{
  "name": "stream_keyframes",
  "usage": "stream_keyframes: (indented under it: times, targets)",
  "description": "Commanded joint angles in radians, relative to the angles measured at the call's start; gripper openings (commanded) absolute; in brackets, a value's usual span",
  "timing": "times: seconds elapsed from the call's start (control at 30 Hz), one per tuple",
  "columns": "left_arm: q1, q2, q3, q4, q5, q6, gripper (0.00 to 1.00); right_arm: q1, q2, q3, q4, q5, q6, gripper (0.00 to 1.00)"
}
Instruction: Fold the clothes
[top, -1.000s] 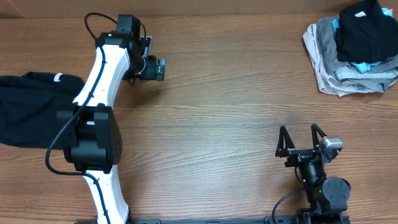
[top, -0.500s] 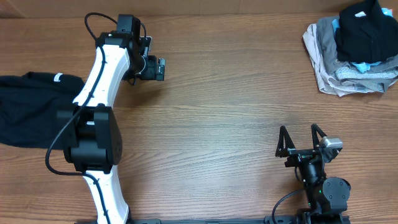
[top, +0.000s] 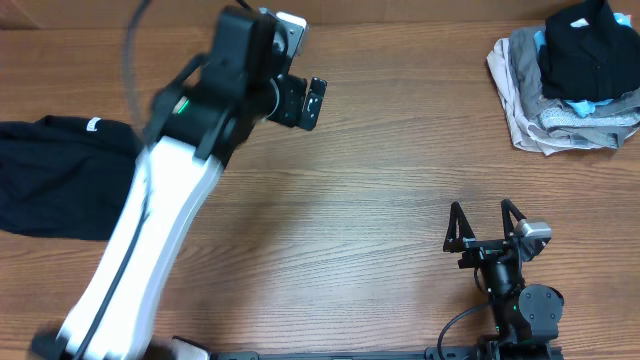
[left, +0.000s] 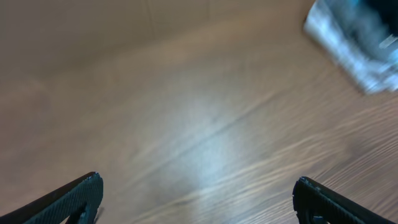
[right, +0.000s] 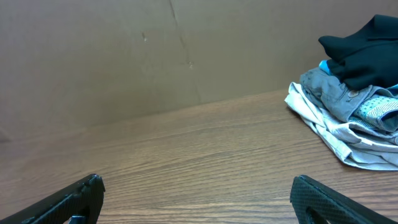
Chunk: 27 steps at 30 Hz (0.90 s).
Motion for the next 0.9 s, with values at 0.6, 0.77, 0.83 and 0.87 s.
stream_keyframes:
  times: [0.6,0.77,0.83,0.87]
  targets:
    - [0.295,-0.841,-1.045,0.748,0.148,-0.097,1.0,-0.008,-0.012,-0.01,0.006,0.01,0.008,1.0]
    - [0.358,-1.065,-1.358,0.899,0.149,-0.132,1.0,-0.008,-0.012,-0.01,0.006,0.009,0.008,1.0]
    - [0.384,-1.144,-1.448,0.915,0.149,-0.132,1.0,-0.008,-0.012,-0.01,0.006,0.009,0.008,1.0]
    - [0.397,-1.181,-1.487,0.914,0.148,-0.139,1.0,-0.008,-0.012,-0.01,0.006,0.01,0.008,1.0]
